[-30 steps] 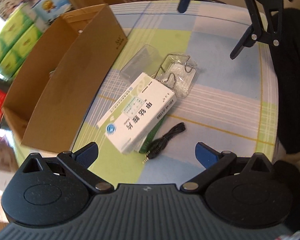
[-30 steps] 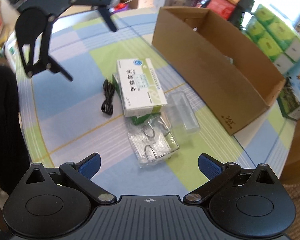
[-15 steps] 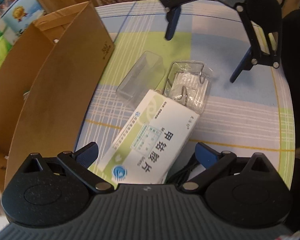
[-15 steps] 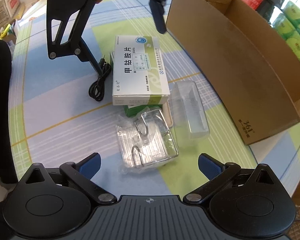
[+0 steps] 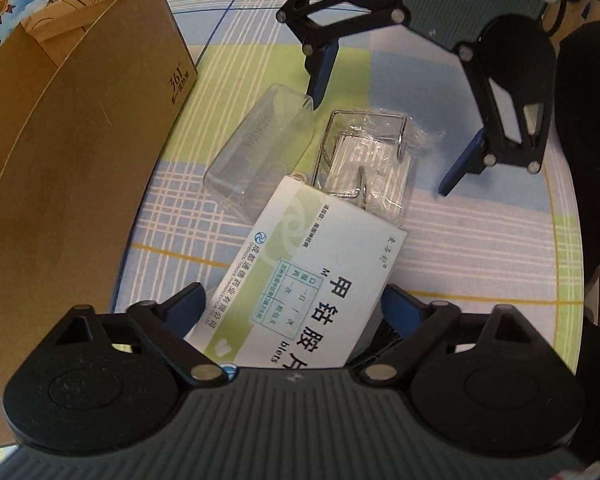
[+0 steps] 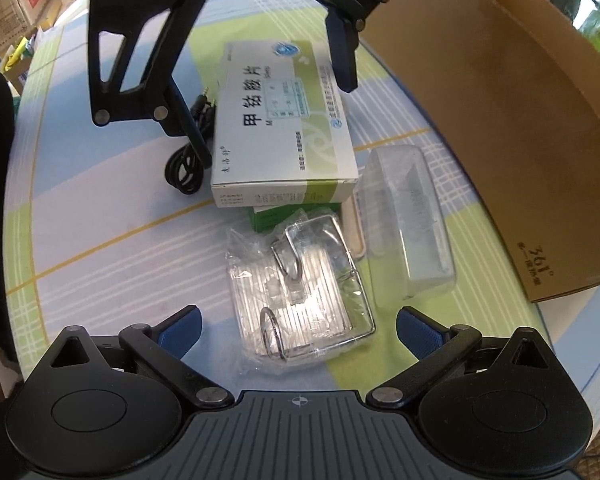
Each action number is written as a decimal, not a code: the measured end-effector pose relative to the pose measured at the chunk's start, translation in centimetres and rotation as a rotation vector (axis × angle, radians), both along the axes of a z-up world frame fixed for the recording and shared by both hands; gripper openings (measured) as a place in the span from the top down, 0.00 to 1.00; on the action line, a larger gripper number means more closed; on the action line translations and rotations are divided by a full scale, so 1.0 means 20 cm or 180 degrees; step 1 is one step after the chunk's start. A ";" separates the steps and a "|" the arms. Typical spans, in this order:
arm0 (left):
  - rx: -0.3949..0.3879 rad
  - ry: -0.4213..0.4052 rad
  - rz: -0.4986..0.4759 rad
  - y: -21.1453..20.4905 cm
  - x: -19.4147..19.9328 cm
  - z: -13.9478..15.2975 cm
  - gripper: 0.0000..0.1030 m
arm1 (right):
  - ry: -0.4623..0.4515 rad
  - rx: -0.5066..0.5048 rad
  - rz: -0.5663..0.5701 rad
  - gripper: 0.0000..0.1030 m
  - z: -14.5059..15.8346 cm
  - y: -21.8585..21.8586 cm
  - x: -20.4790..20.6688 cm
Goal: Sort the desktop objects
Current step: 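Grasp the white medicine box with the left gripper while the right grasps the clear tray, then lift and carry the medicine box and clear tray over the cardboard box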
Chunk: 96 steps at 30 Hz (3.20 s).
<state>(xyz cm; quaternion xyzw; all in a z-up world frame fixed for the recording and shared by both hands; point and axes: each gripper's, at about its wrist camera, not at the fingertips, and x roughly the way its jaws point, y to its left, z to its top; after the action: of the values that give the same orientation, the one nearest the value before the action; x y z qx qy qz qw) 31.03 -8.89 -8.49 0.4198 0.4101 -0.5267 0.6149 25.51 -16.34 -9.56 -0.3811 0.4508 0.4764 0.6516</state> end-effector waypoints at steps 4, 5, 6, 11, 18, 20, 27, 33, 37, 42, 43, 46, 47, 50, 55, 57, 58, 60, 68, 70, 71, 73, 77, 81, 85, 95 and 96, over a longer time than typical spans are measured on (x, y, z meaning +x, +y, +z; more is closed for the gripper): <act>0.0001 0.0038 0.0071 0.01 -0.01 0.02 0.21 | 0.0071 -0.0035 -0.0094 0.02 -0.02 0.02 0.02; 0.0005 0.0044 0.0078 0.01 -0.02 0.02 0.23 | 0.0083 -0.0043 -0.0118 0.02 -0.02 0.02 0.02; 0.0010 0.0046 0.0083 0.01 -0.03 0.03 0.24 | 0.0090 -0.0050 -0.0141 0.03 -0.02 0.02 0.02; 0.0061 0.0047 0.0203 0.01 -0.07 0.04 0.28 | 0.0057 -0.0090 -0.0316 0.21 0.00 0.01 0.02; 0.0002 -0.0013 0.0562 0.04 -0.16 0.05 0.31 | 0.0091 0.0015 -0.0640 0.39 0.04 -0.05 0.02; -0.0026 -0.0038 0.0662 0.03 -0.17 0.05 0.31 | 0.0103 0.0038 -0.0676 0.42 0.05 -0.05 0.01; -0.0049 -0.0098 0.0844 0.02 -0.20 0.04 0.31 | 0.0089 0.0054 -0.0776 0.46 0.06 -0.08 -0.03; -0.0062 -0.0035 0.0974 0.02 -0.18 0.00 0.31 | 0.0108 0.0082 -0.0812 0.46 0.07 -0.08 -0.02; -0.0072 -0.0056 0.1072 0.02 -0.18 -0.01 0.32 | 0.0127 0.0091 -0.0913 0.63 0.07 -0.09 -0.06; -0.0064 -0.0072 0.1268 0.03 -0.21 0.00 0.32 | -0.0001 0.0041 -0.1023 0.66 0.08 -0.07 -0.09; -0.0089 -0.0072 0.1324 0.03 -0.22 0.01 0.32 | -0.0003 0.0054 -0.1050 0.66 0.08 -0.08 -0.09; -0.0181 -0.0049 0.1493 0.05 -0.24 0.05 0.32 | 0.0042 0.0102 -0.1121 0.67 0.09 -0.09 -0.11; -0.0209 -0.0043 0.1539 0.05 -0.25 0.06 0.33 | 0.0050 0.0119 -0.1143 0.67 0.10 -0.10 -0.12; -0.0270 -0.0026 0.1642 0.07 -0.28 0.09 0.33 | 0.0061 0.0165 -0.1205 0.67 0.14 -0.14 -0.15; -0.0286 -0.0033 0.1922 0.11 -0.32 0.13 0.32 | 0.0065 0.0306 -0.1395 0.67 0.21 -0.18 -0.18; -0.0302 -0.0032 0.2051 0.13 -0.34 0.15 0.32 | 0.0061 0.0360 -0.1452 0.67 0.25 -0.20 -0.20; -0.0313 -0.0030 0.2119 0.15 -0.34 0.16 0.32 | 0.0052 0.0380 -0.1476 0.67 0.27 -0.21 -0.21; -0.0343 -0.0026 0.2238 0.17 -0.36 0.19 0.32 | 0.0041 0.0422 -0.1521 0.67 0.34 -0.25 -0.26; -0.0423 -0.0111 0.2643 0.24 -0.43 0.28 0.32 | -0.0046 0.0560 -0.1676 0.67 0.46 -0.28 -0.30; -0.0469 -0.0131 0.2734 0.25 -0.45 0.31 0.32 | -0.0077 0.0576 -0.1724 0.67 0.48 -0.27 -0.32; -0.0497 -0.0130 0.2780 0.25 -0.45 0.32 0.32 | -0.0079 0.0593 -0.1743 0.67 0.49 -0.28 -0.32; -0.0539 -0.0140 0.2870 0.27 -0.47 0.35 0.33 | -0.0087 0.0620 -0.1775 0.67 0.48 -0.27 -0.31; -0.0619 -0.0167 0.3022 0.29 -0.49 0.39 0.32 | -0.0123 0.0656 -0.1871 0.67 0.52 -0.27 -0.34; -0.0663 -0.0180 0.3135 0.30 -0.52 0.42 0.32 | -0.0143 0.0720 -0.2014 0.67 0.57 -0.28 -0.36; -0.0699 -0.0201 0.3217 0.32 -0.55 0.44 0.32 | -0.0184 0.0765 -0.2108 0.67 0.61 -0.28 -0.39; -0.0733 -0.0263 0.3338 0.34 -0.61 0.47 0.32 | -0.0194 0.0877 -0.2281 0.67 0.64 -0.29 -0.43; -0.0737 -0.0260 0.3351 0.35 -0.61 0.47 0.32 | -0.0197 0.0879 -0.2292 0.67 0.64 -0.30 -0.43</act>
<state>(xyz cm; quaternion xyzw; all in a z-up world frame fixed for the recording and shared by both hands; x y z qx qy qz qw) 18.85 -1.98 1.00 0.1072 0.4801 -0.1724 0.8534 16.90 -22.25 3.21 -0.1213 0.4675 0.2617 0.8356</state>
